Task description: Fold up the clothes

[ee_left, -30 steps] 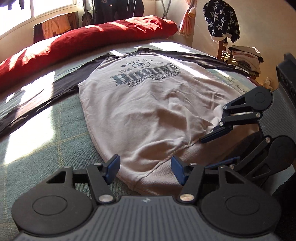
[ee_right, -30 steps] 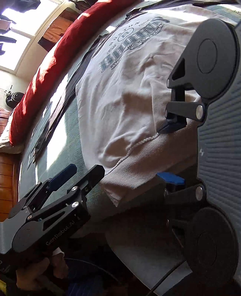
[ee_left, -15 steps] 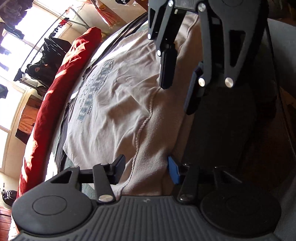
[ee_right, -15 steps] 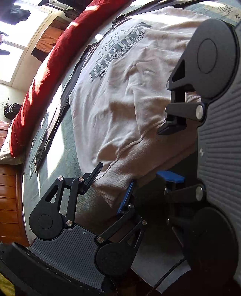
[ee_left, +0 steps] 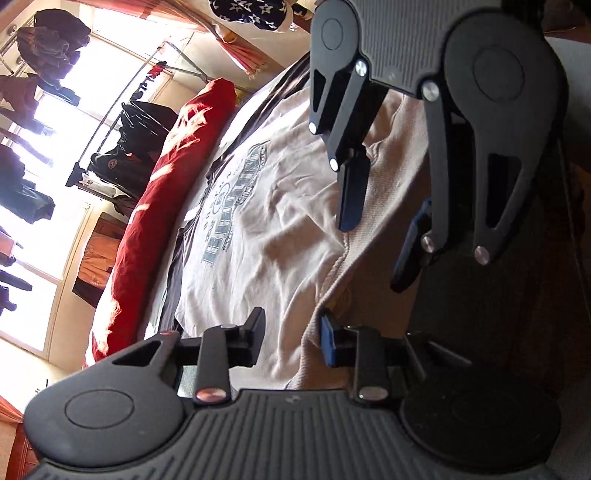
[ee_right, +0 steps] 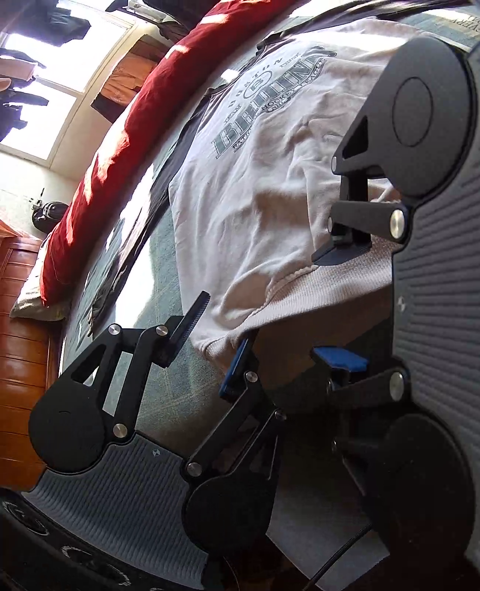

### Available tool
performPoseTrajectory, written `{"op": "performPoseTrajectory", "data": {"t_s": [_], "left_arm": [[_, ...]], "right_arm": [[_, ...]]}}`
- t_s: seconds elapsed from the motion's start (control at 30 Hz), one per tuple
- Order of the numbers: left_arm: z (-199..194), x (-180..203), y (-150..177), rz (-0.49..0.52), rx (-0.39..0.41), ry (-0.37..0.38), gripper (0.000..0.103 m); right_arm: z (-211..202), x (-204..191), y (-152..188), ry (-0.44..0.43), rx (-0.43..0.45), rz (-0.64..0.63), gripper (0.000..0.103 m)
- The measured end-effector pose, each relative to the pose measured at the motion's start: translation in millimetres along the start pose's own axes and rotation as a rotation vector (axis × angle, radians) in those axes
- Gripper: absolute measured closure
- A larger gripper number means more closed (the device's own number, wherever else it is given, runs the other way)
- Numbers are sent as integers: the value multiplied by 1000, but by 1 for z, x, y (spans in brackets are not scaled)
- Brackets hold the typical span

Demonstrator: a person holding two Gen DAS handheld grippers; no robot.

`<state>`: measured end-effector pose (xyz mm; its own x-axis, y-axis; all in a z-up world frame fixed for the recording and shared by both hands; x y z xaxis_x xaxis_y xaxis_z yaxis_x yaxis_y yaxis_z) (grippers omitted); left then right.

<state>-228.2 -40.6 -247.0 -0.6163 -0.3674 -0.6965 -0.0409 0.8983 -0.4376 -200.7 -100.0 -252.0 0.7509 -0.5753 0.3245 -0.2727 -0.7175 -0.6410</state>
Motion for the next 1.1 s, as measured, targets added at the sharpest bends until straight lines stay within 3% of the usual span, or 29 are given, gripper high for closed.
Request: {"op": "performPoseTrajectory", "data": {"t_s": [0.1,0.2,0.27,0.33,0.37,0.43,0.5,0.73,0.83,0.97,1.1], "left_arm": [[-3,-5,1,-36,-4,-1,76],[0,0,3,-28,-11,18,72],[5,9,3,-4,-14,27,72],[9,14,3,6,-18,27,81],[10,13,3,-1,-22,29,96],[8,7,5,-32,-30,38,98],[5,-1,8,-56,-33,39,99],[-2,-21,18,-134,-67,85,100],[-1,-13,24,-138,-88,167,99],[-12,-15,26,-140,-83,228,89],[-24,-47,17,-220,-39,219,89]], "right_arm": [[12,-8,0,100,-44,-79,53],[13,-11,8,178,-79,-138,72],[12,-11,11,192,-89,-144,78],[12,-11,11,198,-90,-136,80],[13,-13,13,208,-95,-150,80],[12,-15,16,225,-97,-167,94],[10,-12,14,209,-87,-138,100],[9,-3,-6,107,-55,-28,100],[14,-7,0,85,-94,-44,98],[-7,-5,16,13,-103,-38,89],[-39,19,35,35,-109,21,89]]}}
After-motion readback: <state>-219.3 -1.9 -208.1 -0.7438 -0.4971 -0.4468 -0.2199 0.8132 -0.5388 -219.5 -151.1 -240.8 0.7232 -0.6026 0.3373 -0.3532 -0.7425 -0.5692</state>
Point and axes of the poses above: each gripper's, at about its wrist camera, not at the fingertips, and z roughly the way its jaws point, x to its right, y to its underside, the point moved 2 cm from there along z, roughly the way its jaws point, and after that the axes turned 6 degrees about -z, right-handed, at the moved point
